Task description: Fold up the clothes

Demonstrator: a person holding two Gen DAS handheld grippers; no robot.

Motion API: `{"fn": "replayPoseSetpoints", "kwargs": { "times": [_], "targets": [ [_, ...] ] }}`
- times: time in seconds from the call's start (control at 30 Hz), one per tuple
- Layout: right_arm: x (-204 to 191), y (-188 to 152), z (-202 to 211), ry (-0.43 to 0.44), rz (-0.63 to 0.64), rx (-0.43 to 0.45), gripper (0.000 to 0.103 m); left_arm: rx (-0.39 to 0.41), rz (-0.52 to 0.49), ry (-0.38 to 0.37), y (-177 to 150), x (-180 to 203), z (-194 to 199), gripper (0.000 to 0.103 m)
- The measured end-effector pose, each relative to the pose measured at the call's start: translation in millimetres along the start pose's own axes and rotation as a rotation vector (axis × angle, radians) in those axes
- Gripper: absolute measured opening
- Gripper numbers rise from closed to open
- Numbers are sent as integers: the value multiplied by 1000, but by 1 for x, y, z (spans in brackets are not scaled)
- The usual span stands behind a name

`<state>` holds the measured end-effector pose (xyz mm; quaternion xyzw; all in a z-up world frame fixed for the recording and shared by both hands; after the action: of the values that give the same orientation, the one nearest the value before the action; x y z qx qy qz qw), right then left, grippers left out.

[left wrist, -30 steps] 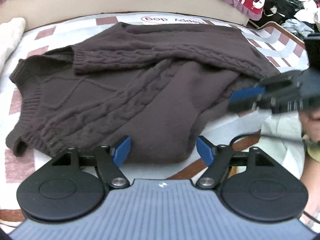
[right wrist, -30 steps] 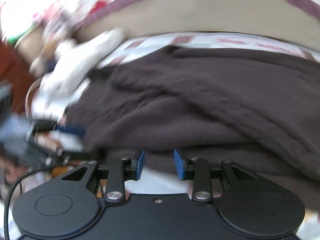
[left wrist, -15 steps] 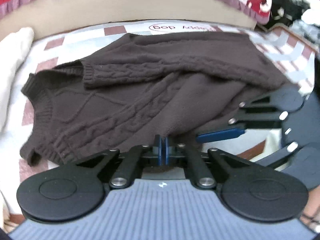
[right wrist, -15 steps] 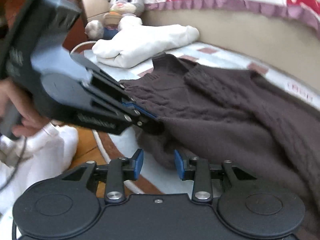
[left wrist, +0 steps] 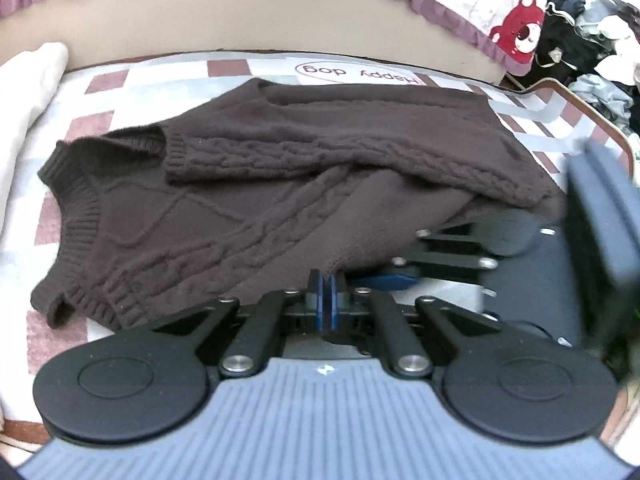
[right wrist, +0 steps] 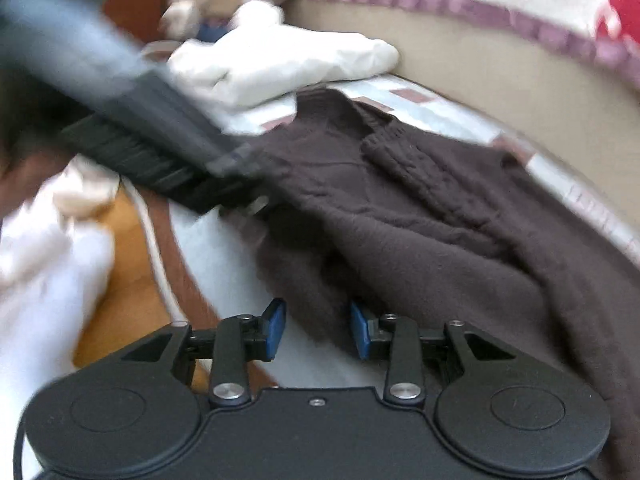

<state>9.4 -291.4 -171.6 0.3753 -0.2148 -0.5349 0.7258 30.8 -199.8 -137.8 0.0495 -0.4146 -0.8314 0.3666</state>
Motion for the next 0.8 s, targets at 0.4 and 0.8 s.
{"fn": "replayPoseSetpoints", "kwargs": {
  "times": [0.4,0.8],
  "targets": [
    [-19,-13,19,357,-268,-71,9,19,222,35,12,-48,-5,56],
    [97,38,67,173,-606,288,35,110,424,186,72,-160,-109,62]
  ]
}}
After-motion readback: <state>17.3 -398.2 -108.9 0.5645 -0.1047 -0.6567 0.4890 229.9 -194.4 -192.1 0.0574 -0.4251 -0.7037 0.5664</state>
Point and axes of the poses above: each gripper's, at about its wrist camera, not at the fingertips, and z roughly against the way its jaws point, x to its right, y to its top, the point moved 7 cm from there along -z, roughly the way its jaws point, and after that the axes turned 9 degrees about x, right-handed, at the moved point
